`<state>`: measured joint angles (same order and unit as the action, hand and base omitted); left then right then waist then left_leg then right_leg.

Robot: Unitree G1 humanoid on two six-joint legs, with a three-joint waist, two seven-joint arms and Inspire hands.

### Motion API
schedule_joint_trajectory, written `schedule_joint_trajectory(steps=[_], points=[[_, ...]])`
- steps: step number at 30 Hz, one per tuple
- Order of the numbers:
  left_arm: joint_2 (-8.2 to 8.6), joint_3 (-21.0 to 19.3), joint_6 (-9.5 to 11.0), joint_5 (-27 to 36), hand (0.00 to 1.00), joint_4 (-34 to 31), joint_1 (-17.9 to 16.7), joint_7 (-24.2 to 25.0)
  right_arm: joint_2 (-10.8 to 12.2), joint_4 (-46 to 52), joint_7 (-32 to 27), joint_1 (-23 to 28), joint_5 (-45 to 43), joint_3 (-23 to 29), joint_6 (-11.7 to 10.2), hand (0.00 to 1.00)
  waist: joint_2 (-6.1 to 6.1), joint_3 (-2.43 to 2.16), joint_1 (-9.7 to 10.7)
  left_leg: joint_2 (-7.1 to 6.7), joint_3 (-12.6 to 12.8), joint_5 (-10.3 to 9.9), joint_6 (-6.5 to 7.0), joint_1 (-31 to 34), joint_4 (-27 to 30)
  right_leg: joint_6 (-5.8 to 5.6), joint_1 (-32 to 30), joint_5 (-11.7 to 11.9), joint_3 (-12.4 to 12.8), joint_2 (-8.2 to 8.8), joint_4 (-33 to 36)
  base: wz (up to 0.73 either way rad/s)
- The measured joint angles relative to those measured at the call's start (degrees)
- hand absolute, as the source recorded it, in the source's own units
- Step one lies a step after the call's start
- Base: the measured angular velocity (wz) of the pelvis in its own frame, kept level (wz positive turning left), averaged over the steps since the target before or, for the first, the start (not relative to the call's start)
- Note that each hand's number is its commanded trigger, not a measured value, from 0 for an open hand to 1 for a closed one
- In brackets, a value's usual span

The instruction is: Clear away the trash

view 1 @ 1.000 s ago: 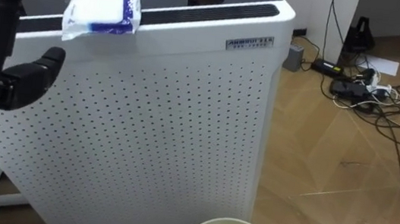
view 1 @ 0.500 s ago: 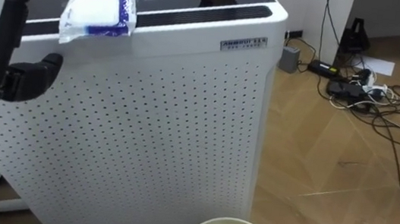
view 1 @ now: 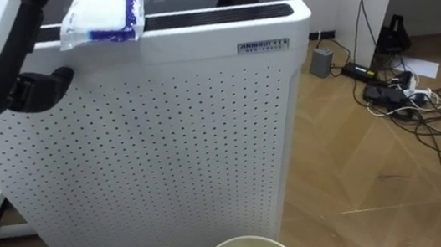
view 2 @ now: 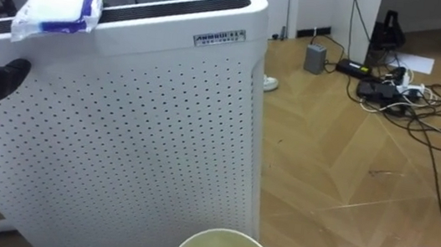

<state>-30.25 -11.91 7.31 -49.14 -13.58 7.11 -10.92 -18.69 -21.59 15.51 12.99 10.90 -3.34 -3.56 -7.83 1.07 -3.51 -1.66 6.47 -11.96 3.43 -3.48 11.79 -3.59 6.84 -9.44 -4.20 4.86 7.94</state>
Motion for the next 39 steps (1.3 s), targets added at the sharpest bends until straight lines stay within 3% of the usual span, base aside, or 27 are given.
schedule_joint_trajectory(steps=[7, 12, 24, 35, 39], points=[[-0.37, 0.4, -0.7, 0.1, 0.0, 0.6, 1.6, 1.9, -0.2, 0.0, 0.3, 0.0, 0.0, 0.0, 0.1, 1.0, -0.37, 0.03, 0.1, 0.03, 0.0, 0.2, 0.03, 0.0, 0.0, 0.0, -0.2, 0.0, 0.0, 0.0, 0.7, 0.0], [-3.03, 2.2, -1.0, 0.1, 0.0, 0.6, 1.9, 3.3, -0.3, -0.1, 0.3, -0.1, 0.0, 0.0, 0.1, 1.0, -0.77, -0.14, 0.2, 0.0, 0.0, 0.2, 0.04, 0.1, 0.0, 0.0, -0.4, 0.0, 0.0, 0.03, 0.7, 0.0], [-3.24, 2.4, -1.1, 0.0, 0.0, 0.6, 1.9, 5.4, -0.4, -0.1, 0.3, -0.1, 0.1, 0.1, 0.6, 1.0, -1.22, -0.2, 0.3, -0.01, -0.1, 0.3, 0.03, 0.1, 0.1, 0.0, -0.4, 0.0, -0.2, 0.04, 0.7, 0.0], [-6.91, 4.6, -1.1, -0.2, 0.0, 0.5, 3.3, 6.4, -0.8, -0.1, 0.5, -0.1, 0.2, -0.1, 0.6, 1.0, -1.19, -0.1, 0.3, -0.01, -0.3, 0.3, 0.02, 0.2, 0.0, 0.0, -0.4, 0.0, -0.6, 0.05, 0.7, 0.0], [-7.31, 5.5, -1.3, -0.5, 0.0, 0.5, 3.8, 7.2, -1.2, -0.2, 0.6, -0.1, 0.1, -0.1, 0.6, 1.0, -1.35, -0.06, 0.3, -0.02, -0.3, 0.3, 0.02, 0.1, 0.0, 0.0, -0.4, 0.0, -0.5, 0.05, 0.7, 0.0]])
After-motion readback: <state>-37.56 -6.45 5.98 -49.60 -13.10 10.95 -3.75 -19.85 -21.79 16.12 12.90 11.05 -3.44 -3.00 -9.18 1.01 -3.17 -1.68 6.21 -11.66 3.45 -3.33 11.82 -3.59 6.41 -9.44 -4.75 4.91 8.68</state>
